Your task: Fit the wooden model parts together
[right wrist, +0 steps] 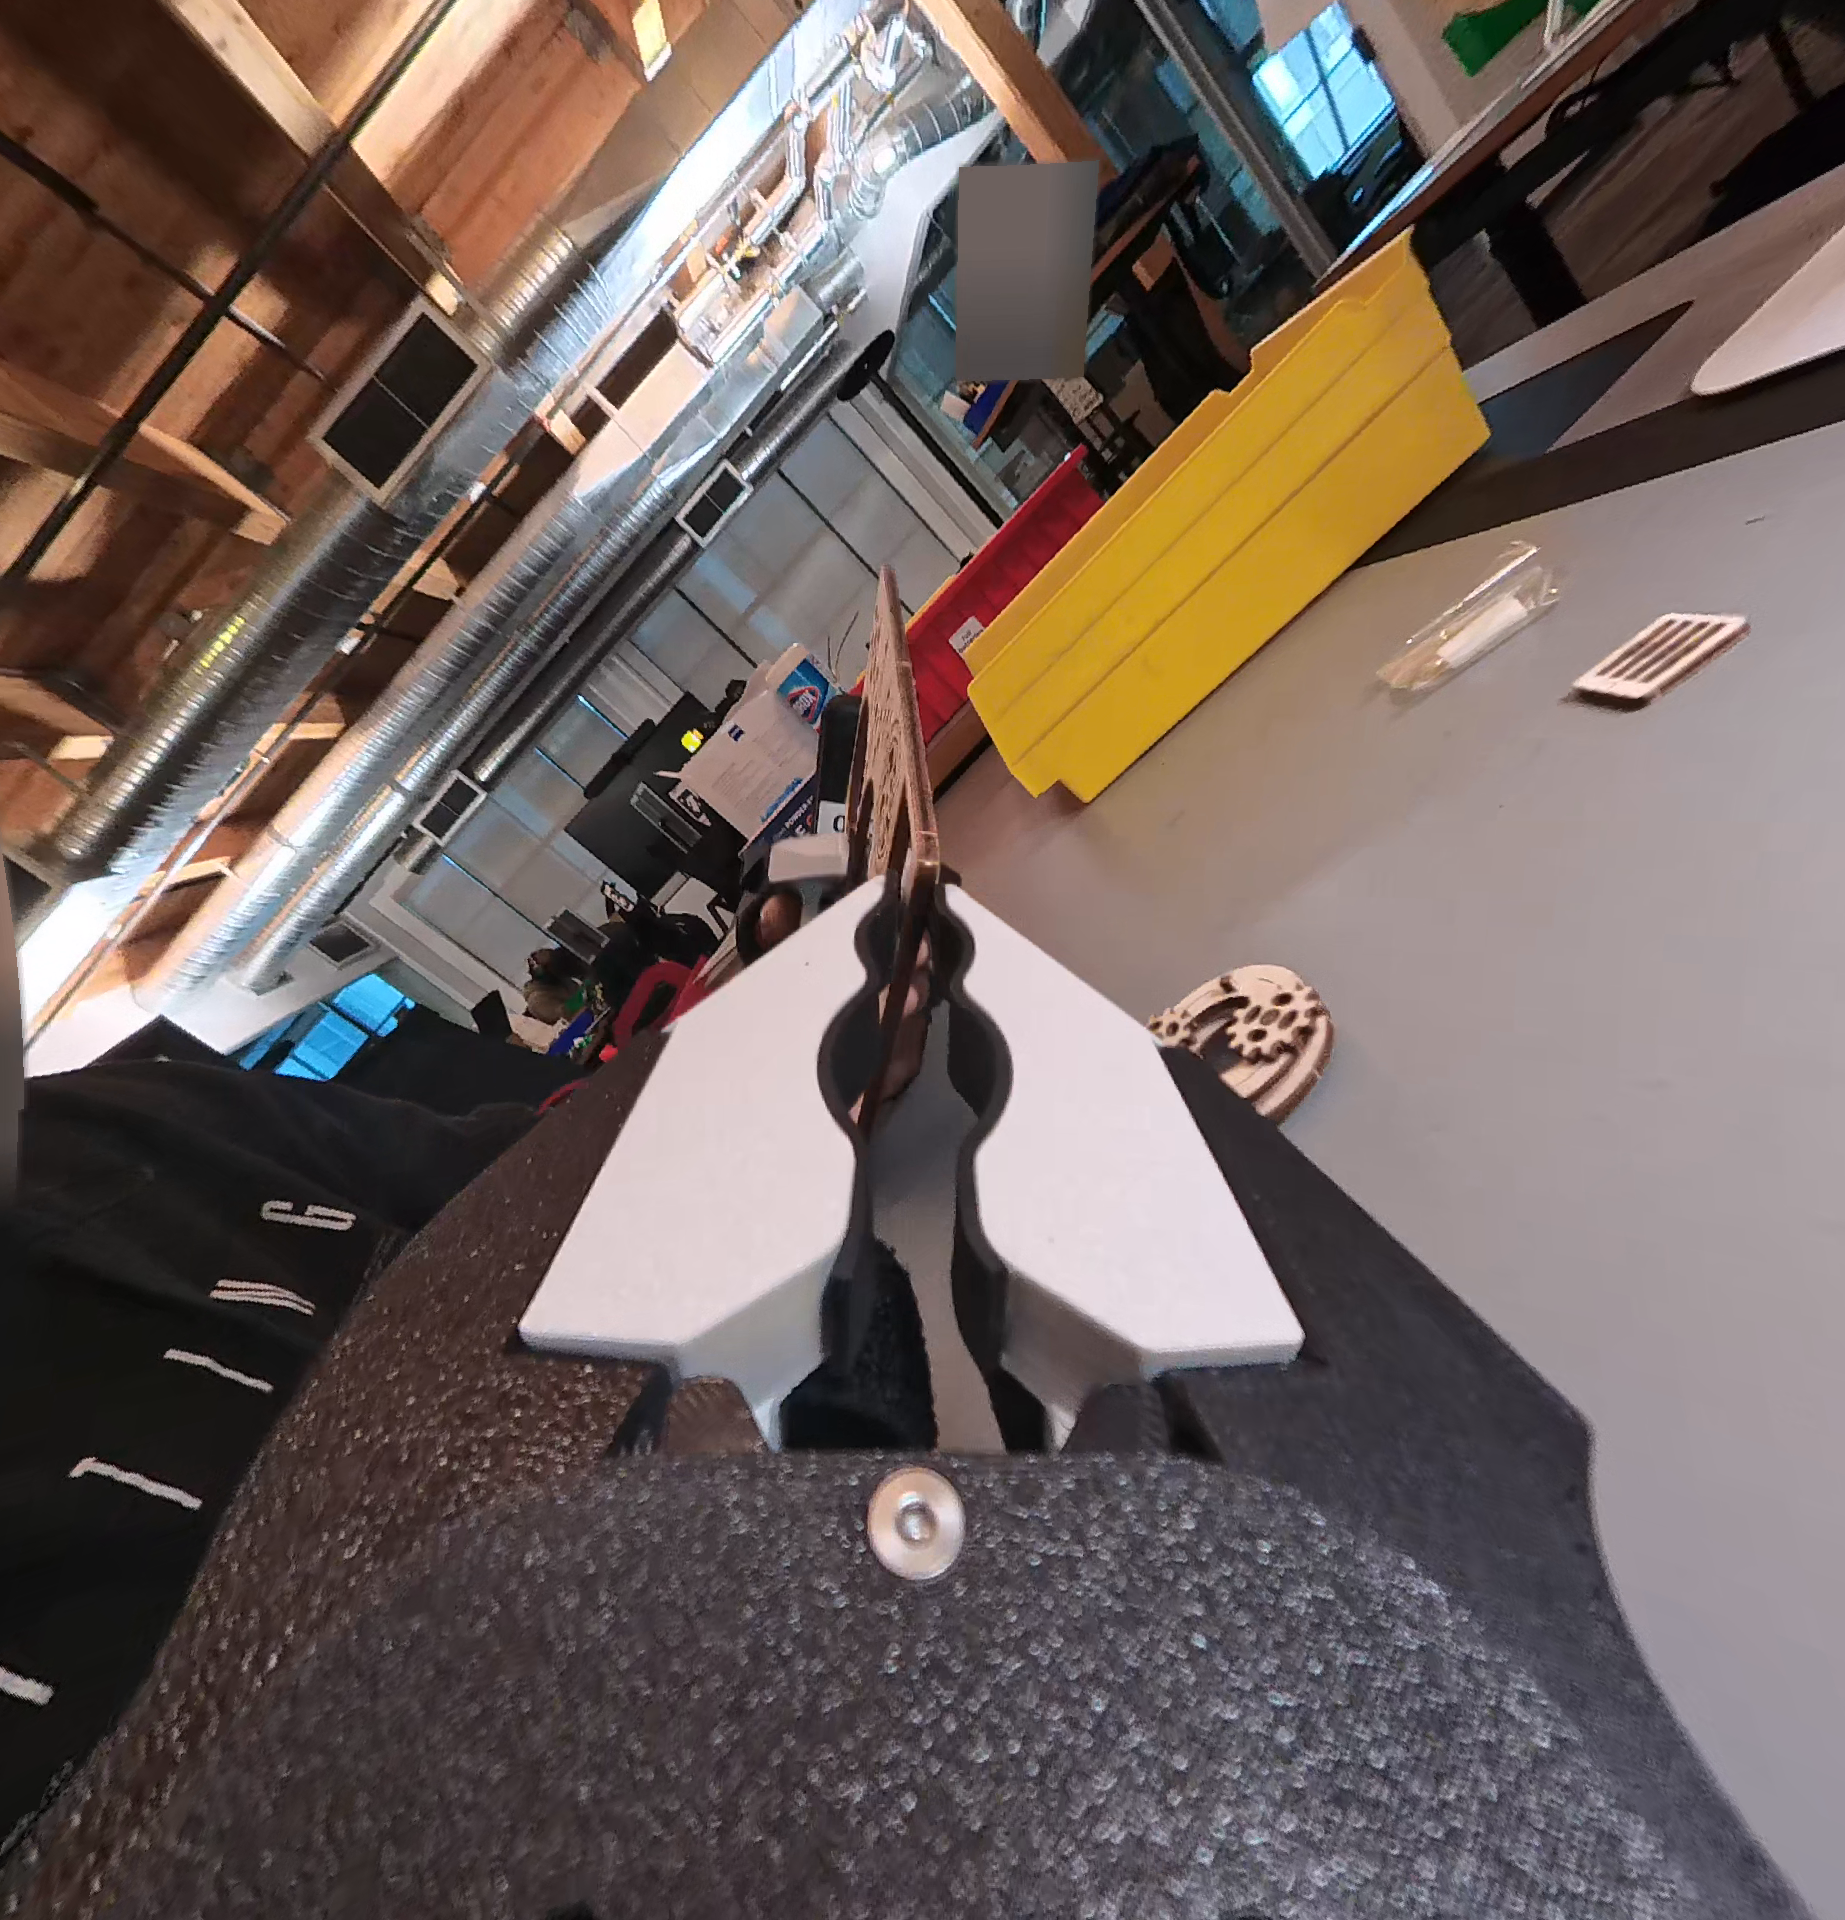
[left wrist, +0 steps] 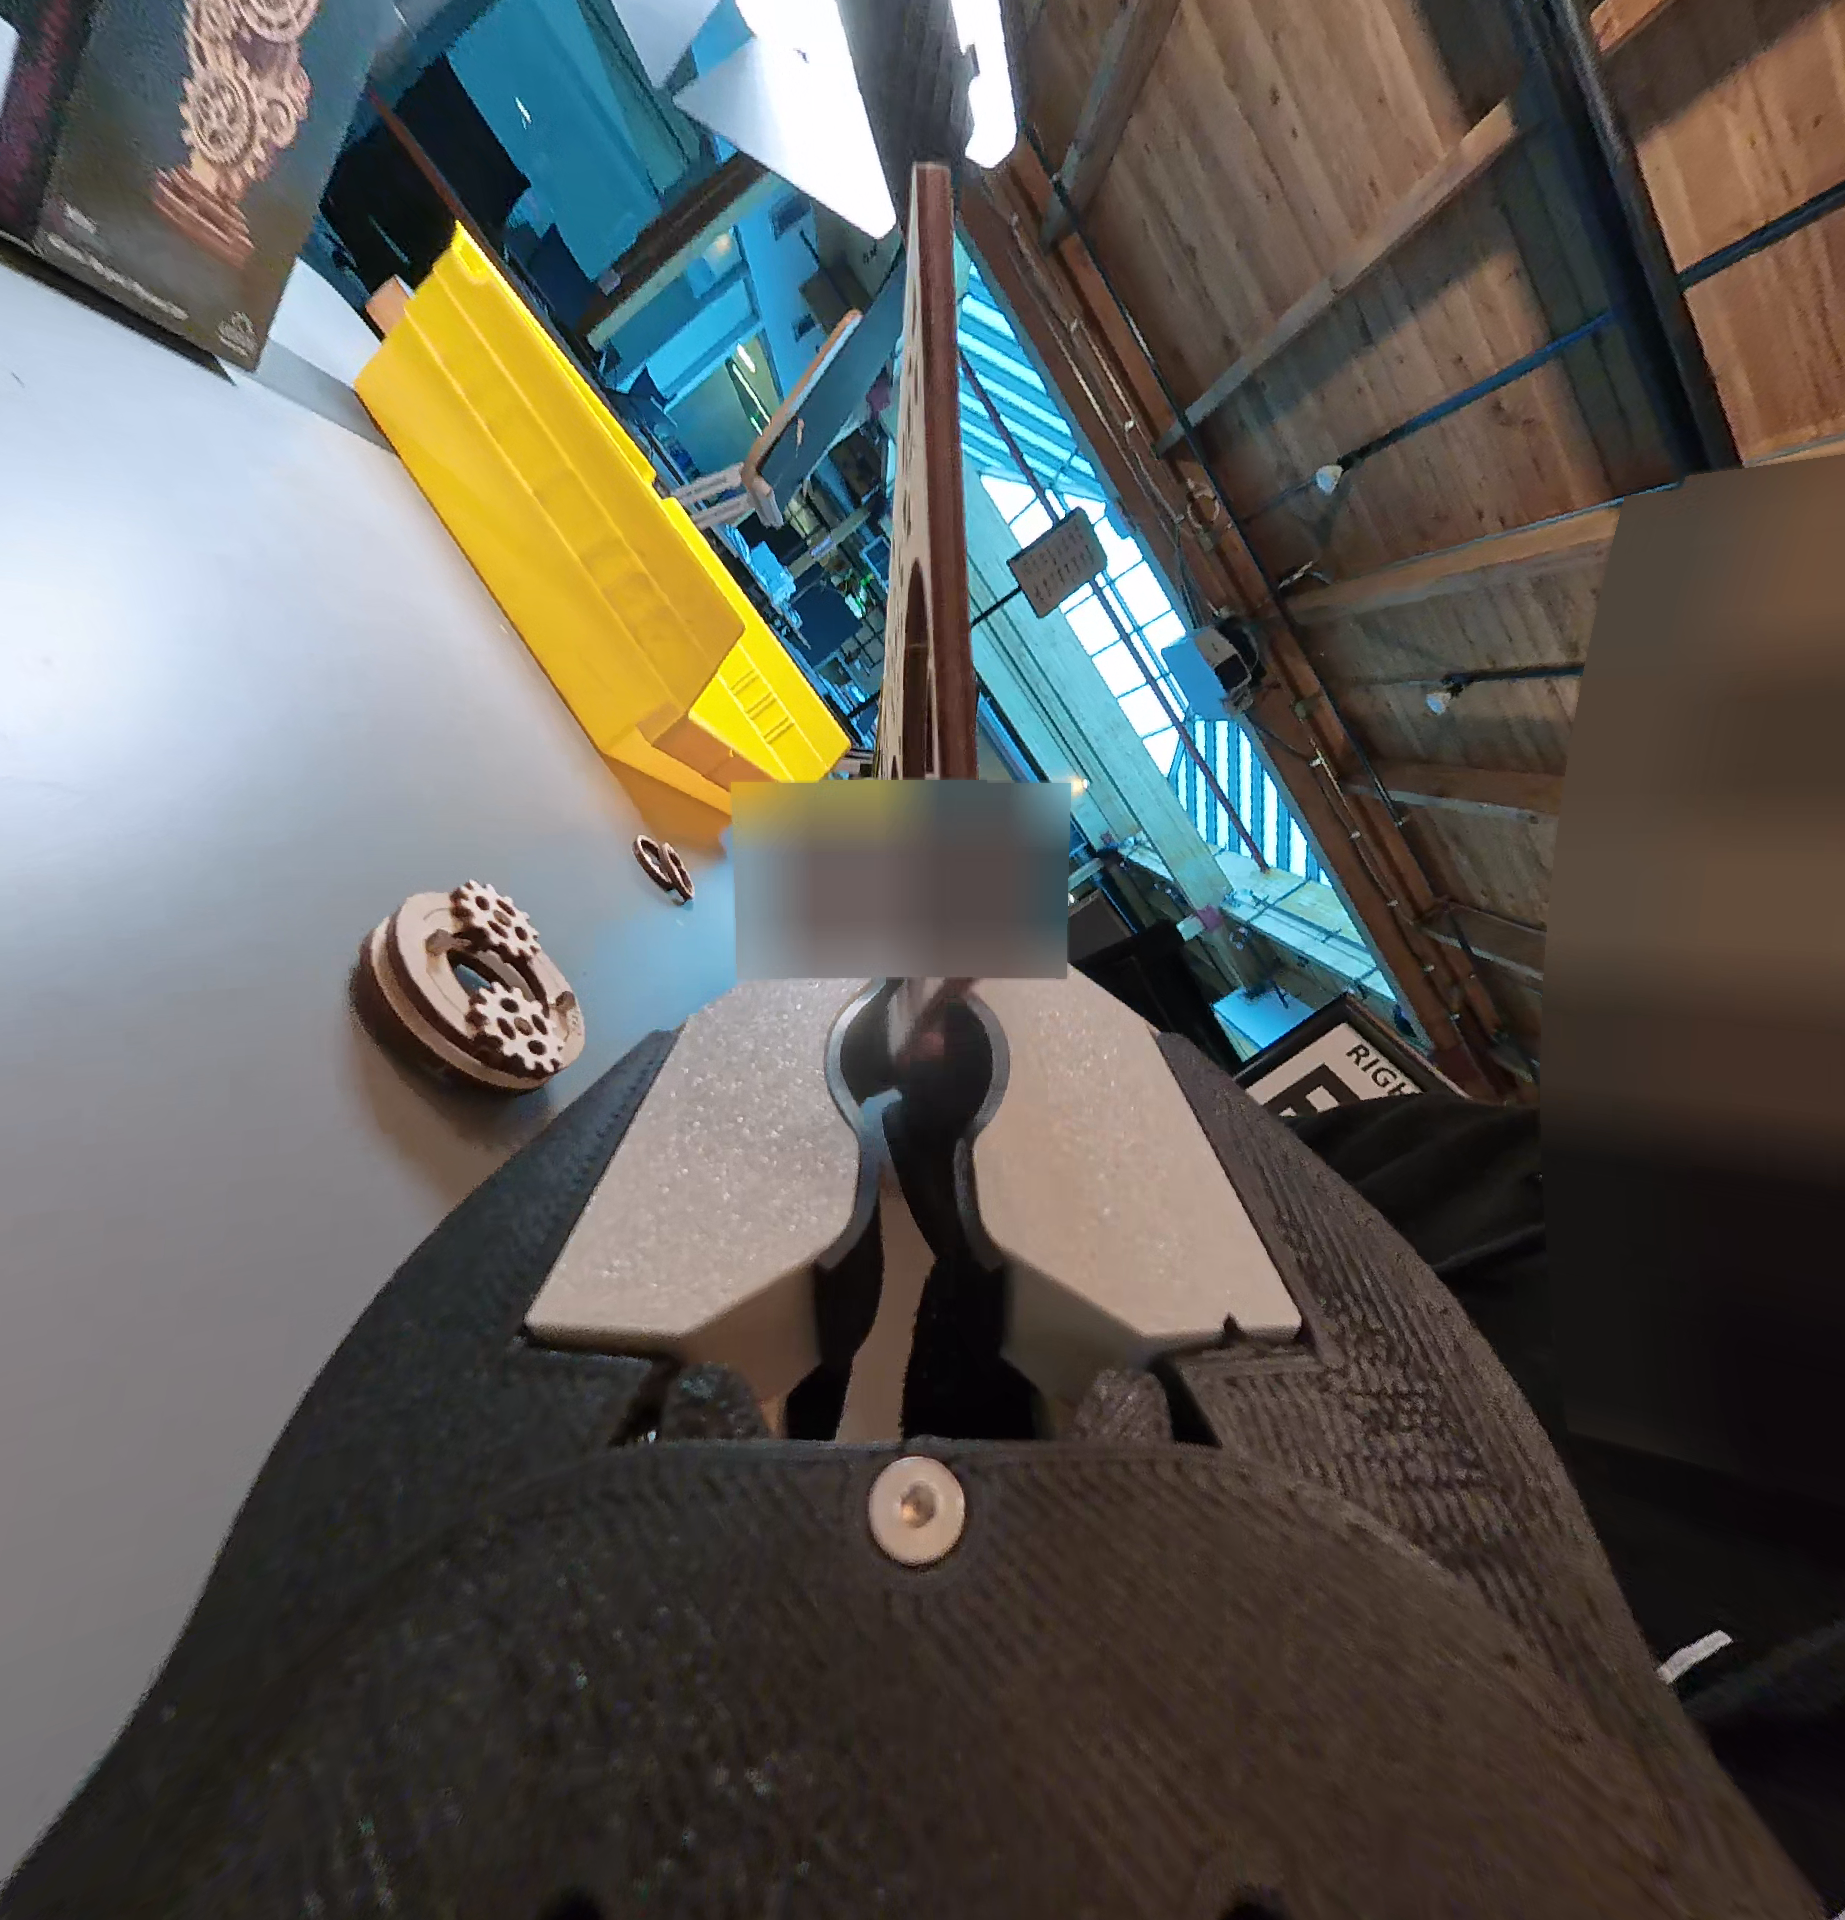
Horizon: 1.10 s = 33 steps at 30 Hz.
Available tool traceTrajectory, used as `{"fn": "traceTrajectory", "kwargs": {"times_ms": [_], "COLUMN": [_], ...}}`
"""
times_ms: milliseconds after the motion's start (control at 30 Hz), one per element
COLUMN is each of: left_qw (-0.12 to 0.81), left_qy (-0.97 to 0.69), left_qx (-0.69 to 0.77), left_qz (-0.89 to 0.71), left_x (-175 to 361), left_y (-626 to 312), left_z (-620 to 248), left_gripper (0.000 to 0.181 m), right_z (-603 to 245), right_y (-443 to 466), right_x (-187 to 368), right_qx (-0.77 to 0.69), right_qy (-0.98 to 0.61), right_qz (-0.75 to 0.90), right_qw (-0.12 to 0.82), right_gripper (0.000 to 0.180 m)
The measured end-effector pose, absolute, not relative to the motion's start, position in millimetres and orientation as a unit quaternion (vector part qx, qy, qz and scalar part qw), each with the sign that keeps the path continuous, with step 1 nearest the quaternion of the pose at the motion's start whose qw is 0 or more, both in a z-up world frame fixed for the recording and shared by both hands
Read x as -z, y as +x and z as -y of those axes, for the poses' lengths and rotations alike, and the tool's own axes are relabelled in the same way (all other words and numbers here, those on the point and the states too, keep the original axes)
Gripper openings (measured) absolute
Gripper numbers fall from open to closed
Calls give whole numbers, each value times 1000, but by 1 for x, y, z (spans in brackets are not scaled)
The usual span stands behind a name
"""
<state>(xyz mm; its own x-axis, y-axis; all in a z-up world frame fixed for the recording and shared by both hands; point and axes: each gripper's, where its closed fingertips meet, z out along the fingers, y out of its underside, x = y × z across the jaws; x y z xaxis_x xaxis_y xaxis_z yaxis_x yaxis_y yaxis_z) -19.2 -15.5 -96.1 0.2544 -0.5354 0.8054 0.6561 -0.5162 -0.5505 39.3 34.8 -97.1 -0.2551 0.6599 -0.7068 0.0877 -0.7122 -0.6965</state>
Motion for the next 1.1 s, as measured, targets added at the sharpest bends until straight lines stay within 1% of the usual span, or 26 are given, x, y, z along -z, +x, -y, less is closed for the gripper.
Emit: {"fn": "traceTrajectory", "kwargs": {"times_ms": [133, 267, 367, 467, 533, 667, 967, 1100], "left_qw": [514, 526, 525, 518, 513, 493, 464, 460], "left_qy": [-603, -592, -589, -595, -598, -608, -633, -635], "left_qx": [606, 605, 610, 611, 613, 620, 618, 620], "left_qz": [68, 80, 81, 72, 66, 58, 34, 31], "left_x": [89, 86, 85, 85, 85, 90, 100, 101], "left_y": [-35, -47, -48, -44, -40, -31, -13, -10], "left_z": [14, 14, 15, 16, 17, 18, 20, 20], "left_gripper": [0, 1, 0, 0, 0, 0, 0, 0], "right_z": [-16, 16, 29, 25, 19, 10, 15, 19], "right_y": [37, 35, 34, 34, 34, 34, 32, 30], "right_x": [108, 128, 134, 131, 124, 114, 115, 119], "right_qx": [-713, -676, -650, -644, -654, -671, -678, -670], "right_qy": [-579, -575, -565, -559, -554, -550, -549, -552], "right_qz": [363, 446, 492, 499, 486, 460, 456, 464], "right_qw": [157, 118, 128, 154, 169, 189, 178, 174], "right_gripper": [3, 3, 4, 19, 23, 23, 19, 12]}}
